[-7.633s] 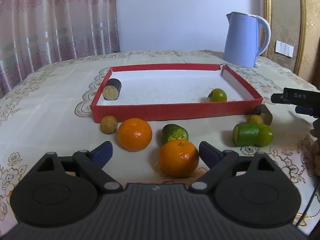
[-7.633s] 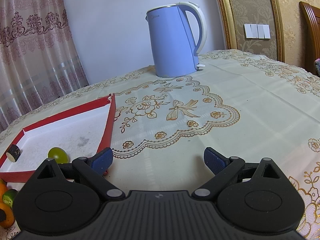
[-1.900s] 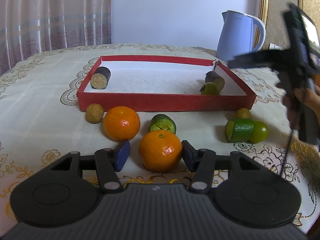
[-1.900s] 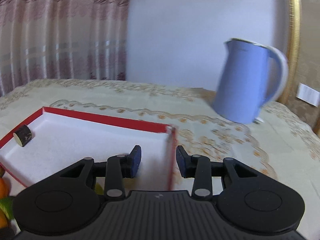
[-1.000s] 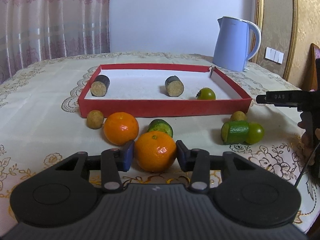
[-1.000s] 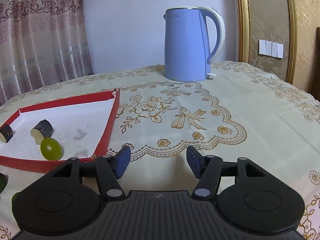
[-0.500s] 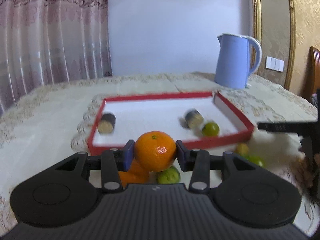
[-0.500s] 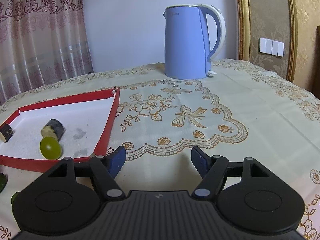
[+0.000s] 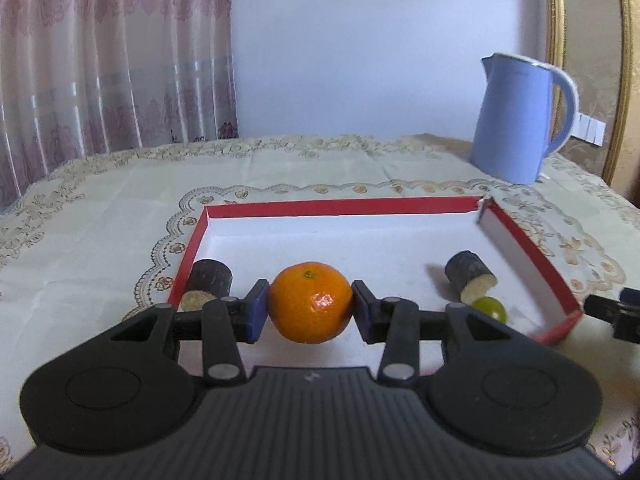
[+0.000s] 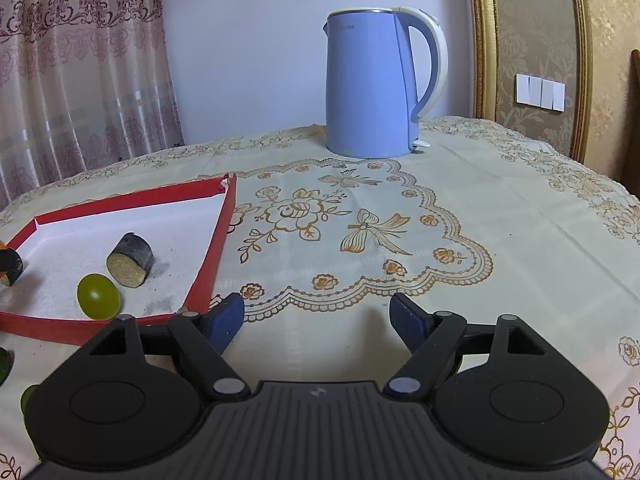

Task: Organize fruits
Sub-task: 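Carry the tangerine into the tray and open the left tool, then withdraw the left tool from the tray, then reach the right tool to the dark green round fruit and grasp it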

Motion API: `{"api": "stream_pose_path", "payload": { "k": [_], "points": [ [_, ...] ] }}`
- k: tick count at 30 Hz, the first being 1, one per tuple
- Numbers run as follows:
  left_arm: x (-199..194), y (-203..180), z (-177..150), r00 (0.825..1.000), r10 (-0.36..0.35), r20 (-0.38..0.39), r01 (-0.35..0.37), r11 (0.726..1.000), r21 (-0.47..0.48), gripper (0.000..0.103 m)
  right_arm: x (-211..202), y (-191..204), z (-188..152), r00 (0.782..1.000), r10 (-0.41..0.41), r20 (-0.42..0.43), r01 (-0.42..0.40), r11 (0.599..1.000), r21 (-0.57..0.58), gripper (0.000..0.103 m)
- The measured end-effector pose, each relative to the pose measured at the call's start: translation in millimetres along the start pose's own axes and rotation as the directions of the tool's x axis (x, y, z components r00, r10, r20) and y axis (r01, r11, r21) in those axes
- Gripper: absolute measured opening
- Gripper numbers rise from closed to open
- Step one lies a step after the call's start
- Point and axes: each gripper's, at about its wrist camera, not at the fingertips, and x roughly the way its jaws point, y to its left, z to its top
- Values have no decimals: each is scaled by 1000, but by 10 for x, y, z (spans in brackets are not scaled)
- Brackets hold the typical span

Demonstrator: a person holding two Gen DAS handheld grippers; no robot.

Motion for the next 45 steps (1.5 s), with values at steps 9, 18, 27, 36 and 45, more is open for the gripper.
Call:
{"api": "stream_pose_path", "payload": {
  "k": [9, 18, 27, 36, 45],
  "points": [
    [293, 36, -6, 997, 34, -71, -35, 999, -6, 40, 8, -5, 2, 1000, 2, -8, -2, 1000, 3, 80],
    [280, 28, -39, 996, 78, -31, -78, 997, 2, 84, 22, -20, 4, 1000, 2, -13, -2, 1000, 7, 80],
    [-210, -40, -126, 992, 88, 96, -90, 996, 18, 92, 48, -47, 9, 1000, 16, -25, -15, 1000, 23, 80],
    [-821, 51, -588, 998, 19, 66, -18, 1000, -25, 96, 37, -49, 7, 1000, 16, -23, -16, 1000, 27, 80],
    [-764, 176, -848, 1000, 8, -16, -9, 998, -59, 96, -15, -17, -8, 1000, 27, -8, -27, 1000, 0, 80]
  ]
}}
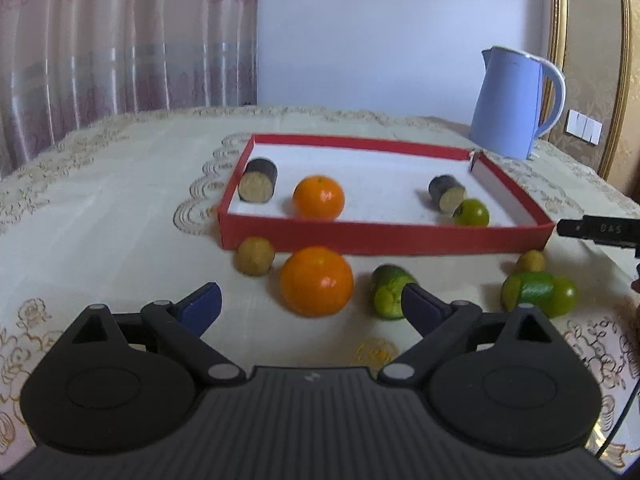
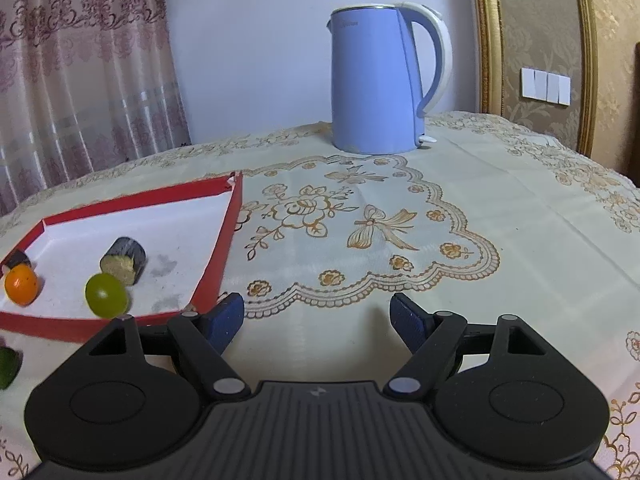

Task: Organize fruits
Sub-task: 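Reach the right tool to the dark green round fruit and grasp it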

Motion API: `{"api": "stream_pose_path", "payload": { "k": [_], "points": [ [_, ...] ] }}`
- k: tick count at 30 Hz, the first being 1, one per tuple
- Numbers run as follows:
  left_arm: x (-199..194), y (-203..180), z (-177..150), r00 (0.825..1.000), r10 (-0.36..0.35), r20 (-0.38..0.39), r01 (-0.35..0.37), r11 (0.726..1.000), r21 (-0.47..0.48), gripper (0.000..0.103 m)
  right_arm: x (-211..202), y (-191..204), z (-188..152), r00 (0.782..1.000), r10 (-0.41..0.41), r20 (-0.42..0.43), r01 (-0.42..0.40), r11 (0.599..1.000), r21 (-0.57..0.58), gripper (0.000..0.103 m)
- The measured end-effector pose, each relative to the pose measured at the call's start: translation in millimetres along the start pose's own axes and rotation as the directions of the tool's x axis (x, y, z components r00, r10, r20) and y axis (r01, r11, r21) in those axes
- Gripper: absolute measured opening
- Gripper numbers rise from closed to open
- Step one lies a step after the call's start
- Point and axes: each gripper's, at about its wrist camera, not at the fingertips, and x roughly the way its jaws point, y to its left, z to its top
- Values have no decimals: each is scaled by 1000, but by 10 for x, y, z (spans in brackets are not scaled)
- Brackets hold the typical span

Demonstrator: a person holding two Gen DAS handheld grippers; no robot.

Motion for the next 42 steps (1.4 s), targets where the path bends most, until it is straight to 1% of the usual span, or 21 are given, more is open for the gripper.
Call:
{"api": "stream_pose_path", "payload": {
  "k": [2, 4, 7, 9, 12, 14, 19, 21, 24, 28, 29, 31, 32, 33, 36, 38, 42],
  "points": [
    [25, 15, -34, 1000, -4, -17, 4, 1000, 0, 96, -49, 30, -19, 1000, 2, 9, -1, 1000, -22, 80],
    [8, 16, -33, 1000, -8, -3, 8, 1000, 4, 96, -105, 59, -60, 1000, 12, -2, -12, 999, -39, 80],
    [48, 6, -33, 1000, -9, -27, 9, 1000, 13, 96, -241, 113, -158, 998, 64, -24, -65, 996, -61, 80],
    [63, -5, -29, 1000, -7, -31, 7, 1000, 17, 96, -357, 181, -219, 995, 92, -28, -94, 990, -102, 80],
    [95, -21, -27, 999, -5, -46, 6, 1000, 25, 97, -567, 277, -293, 991, 136, -2, -135, 979, -153, 80],
    [92, -24, -32, 999, -6, -42, 7, 1000, 28, 97, -660, 355, -324, 987, 160, 1, -157, 970, -187, 80],
    [104, -30, -33, 999, -5, -48, 7, 999, 34, 97, -768, 545, -367, 982, 186, 20, -173, 944, -280, 80],
    [110, -31, -33, 999, 0, -49, 2, 999, 32, 97, -778, 572, -357, 981, 193, 16, -181, 942, -282, 80],
    [116, -26, -33, 999, 0, -52, 2, 1000, 30, 97, -853, 548, -349, 968, 250, 13, -239, 939, -247, 80],
    [128, -39, -29, 999, -1, -54, 3, 999, 37, 97, -890, 625, -384, 962, 274, -8, -266, 926, -268, 80],
    [127, -42, -31, 999, 3, -52, -1, 999, 38, 97, -869, 653, -396, 960, 281, -19, -275, 922, -272, 77],
    [119, -43, -36, 999, 7, -49, -5, 999, 39, 97, -798, 730, -426, 961, 273, -46, -274, 917, -290, 56],
    [118, -43, -37, 999, 7, -49, -5, 999, 39, 97, -758, 758, -438, 962, 267, -59, -272, 915, -298, 53],
    [118, -41, -37, 999, 7, -49, -5, 999, 39, 97, -718, 776, -448, 961, 269, -68, -277, 913, -301, 53],
    [122, -38, -37, 999, 2, -51, 0, 999, 37, 97, -708, 788, -426, 962, 267, -51, -269, 915, -299, 49],
    [116, -35, -36, 999, 6, -50, -4, 999, 37, 97, -699, 797, -407, 963, 264, -57, -269, 913, -307, 49],
    [106, -28, -39, 999, 2, -44, 0, 999, 33, 97, -703, 734, -437, 948, 302, -101, -318, 901, -293, 49]
  ]
}}
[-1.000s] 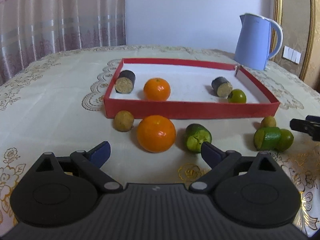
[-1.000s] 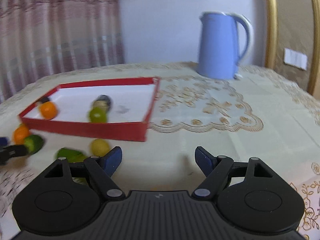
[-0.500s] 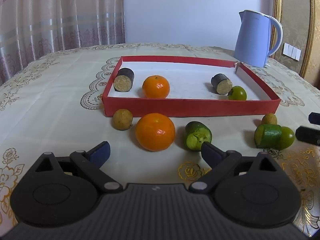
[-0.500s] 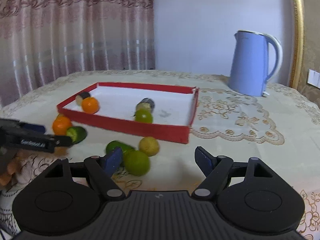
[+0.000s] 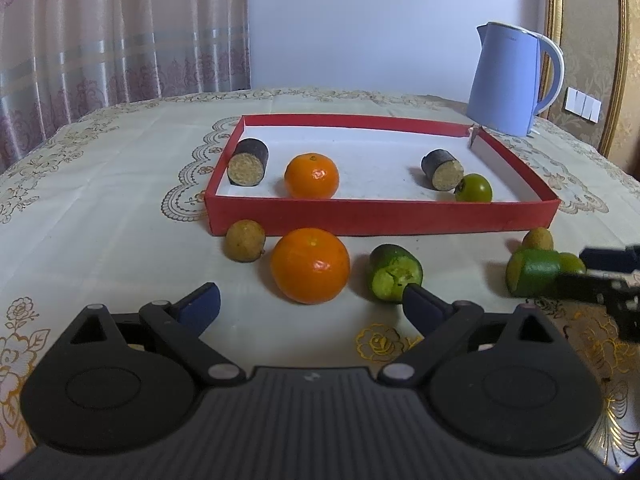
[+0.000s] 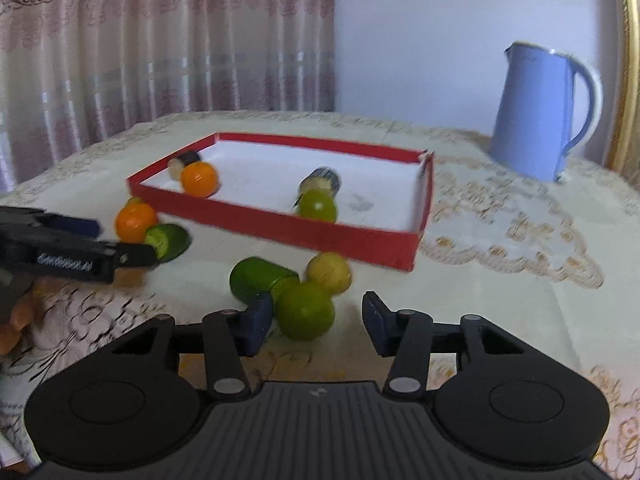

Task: Organize fruits
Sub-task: 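Reach the right tool to the dark green round fruit and grasp it, then grasp the large tangerine with the left tool while the right tool holds the green fruit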

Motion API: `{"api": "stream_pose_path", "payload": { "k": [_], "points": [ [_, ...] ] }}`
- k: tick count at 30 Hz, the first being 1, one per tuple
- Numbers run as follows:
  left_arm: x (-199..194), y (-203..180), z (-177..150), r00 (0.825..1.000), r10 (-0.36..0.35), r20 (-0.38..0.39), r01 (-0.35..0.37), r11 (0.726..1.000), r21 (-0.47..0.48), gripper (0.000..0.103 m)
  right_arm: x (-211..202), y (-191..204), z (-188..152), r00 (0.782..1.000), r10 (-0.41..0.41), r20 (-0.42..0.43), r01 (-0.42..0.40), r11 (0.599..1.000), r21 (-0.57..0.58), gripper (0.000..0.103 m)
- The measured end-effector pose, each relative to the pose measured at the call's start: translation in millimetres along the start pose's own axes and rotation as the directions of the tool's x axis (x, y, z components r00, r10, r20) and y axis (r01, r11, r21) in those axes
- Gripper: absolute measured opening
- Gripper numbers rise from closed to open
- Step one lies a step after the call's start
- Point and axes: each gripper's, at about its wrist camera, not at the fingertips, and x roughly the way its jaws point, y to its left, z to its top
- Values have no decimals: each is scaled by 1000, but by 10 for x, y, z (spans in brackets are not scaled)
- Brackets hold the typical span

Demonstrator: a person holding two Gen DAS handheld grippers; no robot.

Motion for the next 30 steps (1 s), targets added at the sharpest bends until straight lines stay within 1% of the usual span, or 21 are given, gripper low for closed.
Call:
{"api": "stream_pose_path", "payload": {
  "k": [2, 6, 8, 9, 12, 15, 19, 21, 28, 30],
  "points": [
    [5, -1, 3, 1000, -4, -2, 4, 1000, 0, 97, 9, -13, -40, 1000, -9, -18, 9, 1000, 6, 49],
    [4, 0, 3, 1000, -1, 0, 1, 1000, -1, 97, 57, -1, -20, 1000, -19, -12, 20, 1000, 23, 48],
    [-3, 2, 3, 1000, 3, 3, -3, 1000, -4, 97, 102, 43, -5, 999, -40, -3, 40, 999, 5, 41],
    [-2, 2, 4, 1000, 1, 2, -1, 1000, -5, 98, 148, 63, -4, 999, -39, -14, 39, 999, -1, 37],
    [2, 2, 5, 1000, 1, 1, -1, 1000, -7, 98, 186, 89, -11, 999, -52, -2, 52, 999, -4, 35],
    [-2, 6, 4, 1000, -1, 2, 1, 1000, -10, 98, 159, 54, -11, 998, -66, 15, 65, 998, 23, 32],
    [-7, 9, 3, 1000, -5, 5, 5, 1000, -12, 98, 139, -4, -8, 993, -119, 21, 118, 992, 44, 32],
    [-5, 10, 4, 1000, -4, 3, 4, 1000, -13, 98, 137, -47, -6, 992, -128, 17, 126, 990, 66, 32],
    [-13, 27, 6, 1000, 3, 9, -3, 1000, -25, 98, 158, -195, 7, 981, -196, 5, 193, 971, 142, 32],
    [-12, 28, 8, 1000, 5, 9, -5, 1000, -26, 98, 167, -196, 6, 979, -203, -1, 201, 970, 137, 32]
  ]
}}
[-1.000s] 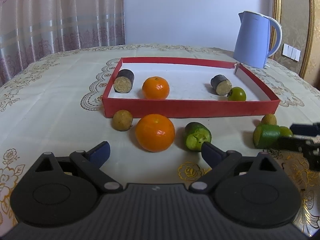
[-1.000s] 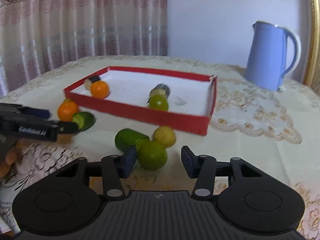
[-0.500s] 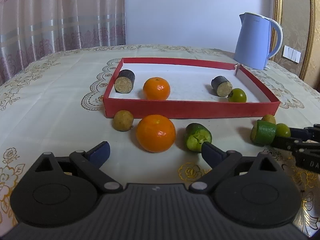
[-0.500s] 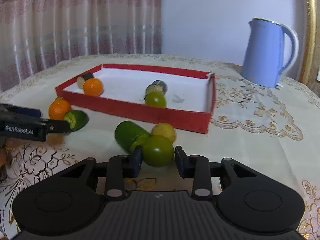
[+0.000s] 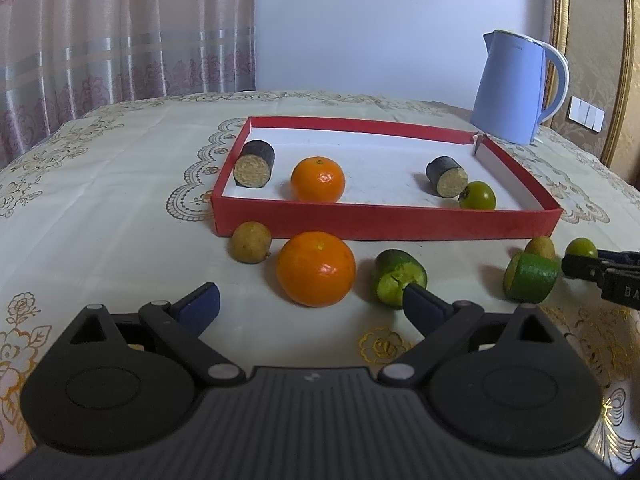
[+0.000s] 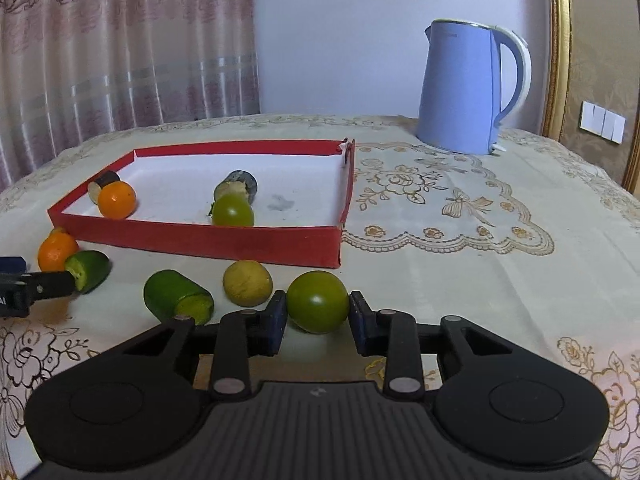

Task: Organize fruits
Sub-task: 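Grasp the large tangerine with the left tool while the right tool holds the green fruit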

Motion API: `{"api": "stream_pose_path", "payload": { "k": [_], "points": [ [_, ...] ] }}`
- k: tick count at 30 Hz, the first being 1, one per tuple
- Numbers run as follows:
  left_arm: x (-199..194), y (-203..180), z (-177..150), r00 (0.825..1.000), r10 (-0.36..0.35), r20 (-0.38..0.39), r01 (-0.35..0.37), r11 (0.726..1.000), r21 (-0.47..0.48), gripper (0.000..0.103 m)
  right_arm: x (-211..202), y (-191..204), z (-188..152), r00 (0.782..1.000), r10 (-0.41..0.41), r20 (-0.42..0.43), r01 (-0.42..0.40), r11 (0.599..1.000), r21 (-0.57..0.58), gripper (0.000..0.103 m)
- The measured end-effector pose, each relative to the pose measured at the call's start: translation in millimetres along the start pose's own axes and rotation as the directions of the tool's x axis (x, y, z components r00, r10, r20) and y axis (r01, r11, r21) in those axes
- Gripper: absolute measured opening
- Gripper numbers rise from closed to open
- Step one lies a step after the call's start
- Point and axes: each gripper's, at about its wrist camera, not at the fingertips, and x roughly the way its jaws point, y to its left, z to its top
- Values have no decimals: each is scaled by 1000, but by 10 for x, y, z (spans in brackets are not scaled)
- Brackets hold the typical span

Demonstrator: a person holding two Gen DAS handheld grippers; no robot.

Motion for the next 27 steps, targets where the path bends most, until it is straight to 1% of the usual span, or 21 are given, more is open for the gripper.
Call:
{"api": "stream_pose_path", "payload": {
  "k": [4, 8, 12, 13, 16, 20, 22, 23, 26, 27],
  "points": [
    [5, 3, 13, 1000, 26, 3, -26, 1000, -5, 98, 21, -29, -13, 1000, 17, -14, -16, 1000, 15, 32],
    [27, 56, 41, 998, 65, 2, -65, 997, -49, 98, 18, -37, -22, 1000, 15, -12, -15, 1000, 13, 32],
    [57, 85, 88, 998, 65, -2, -65, 994, -84, 98, 15, -31, -26, 1000, 19, -12, -19, 1000, 19, 32],
    [68, 89, 112, 998, 64, -3, -64, 993, -96, 95, 14, -29, -29, 1000, 20, -12, -19, 1000, 20, 32],
    [70, 106, 148, 1000, 25, -6, -25, 993, -111, 88, 10, -33, -34, 1000, 21, -11, -20, 1000, 23, 32],
    [11, 163, 90, 999, 50, 7, -49, 995, -91, 86, 9, -50, -31, 1000, 26, -11, -26, 999, 32, 32],
    [-5, 234, 68, 1000, 15, 1, -15, 994, -104, 86, 9, -46, -32, 1000, 27, -11, -26, 999, 31, 32],
    [-1, 246, 64, 1000, 10, -4, -11, 994, -104, 87, 10, -47, -32, 1000, 27, -12, -27, 999, 32, 32],
    [13, 197, 75, 1000, 17, -1, -17, 997, -78, 87, 7, -53, -35, 999, 30, -11, -30, 999, 37, 32],
    [24, 156, 86, 1000, 28, -2, -28, 998, -63, 85, 8, -56, -35, 999, 32, -11, -31, 999, 39, 32]
  ]
}}
